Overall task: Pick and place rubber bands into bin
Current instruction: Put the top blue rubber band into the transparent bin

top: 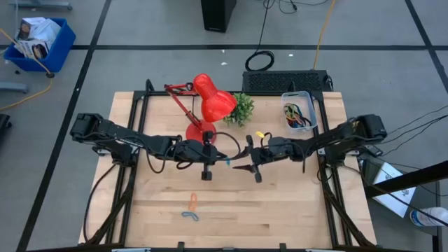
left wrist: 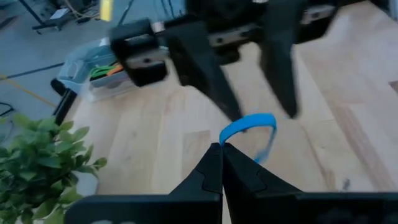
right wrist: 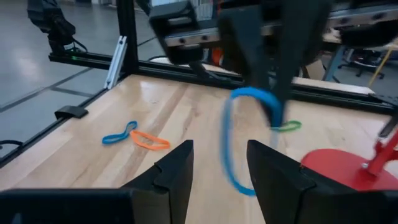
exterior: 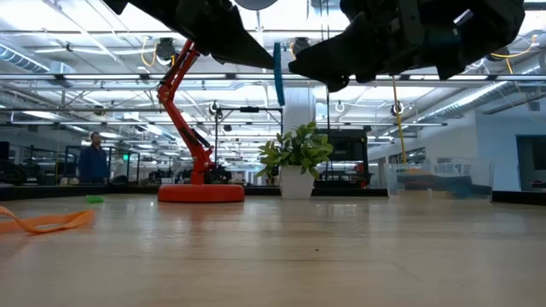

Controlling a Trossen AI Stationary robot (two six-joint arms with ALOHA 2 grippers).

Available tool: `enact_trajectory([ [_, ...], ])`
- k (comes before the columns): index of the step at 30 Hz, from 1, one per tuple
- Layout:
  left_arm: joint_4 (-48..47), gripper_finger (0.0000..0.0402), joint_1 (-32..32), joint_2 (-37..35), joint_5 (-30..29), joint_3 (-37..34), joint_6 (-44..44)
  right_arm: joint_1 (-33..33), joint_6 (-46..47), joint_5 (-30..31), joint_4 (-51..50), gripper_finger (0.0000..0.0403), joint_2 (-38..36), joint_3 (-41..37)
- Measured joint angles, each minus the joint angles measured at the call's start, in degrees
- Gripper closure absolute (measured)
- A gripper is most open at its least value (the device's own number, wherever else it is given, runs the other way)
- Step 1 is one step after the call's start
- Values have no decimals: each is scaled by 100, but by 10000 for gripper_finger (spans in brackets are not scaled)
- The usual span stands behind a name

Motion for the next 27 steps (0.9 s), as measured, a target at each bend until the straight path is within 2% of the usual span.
enact_trajectory([
  [10, 125, 399, 48, 0, -49, 0, 16, 140, 67, 8, 384, 261, 137, 0],
  [14, 140, 395, 48, 0, -48, 0, 20, 138, -2, 175, 400, 272, 139, 0],
  [27, 43, 394, 41, 0, -42, 0, 11, 150, -8, 155, 655, 308, 137, 0],
])
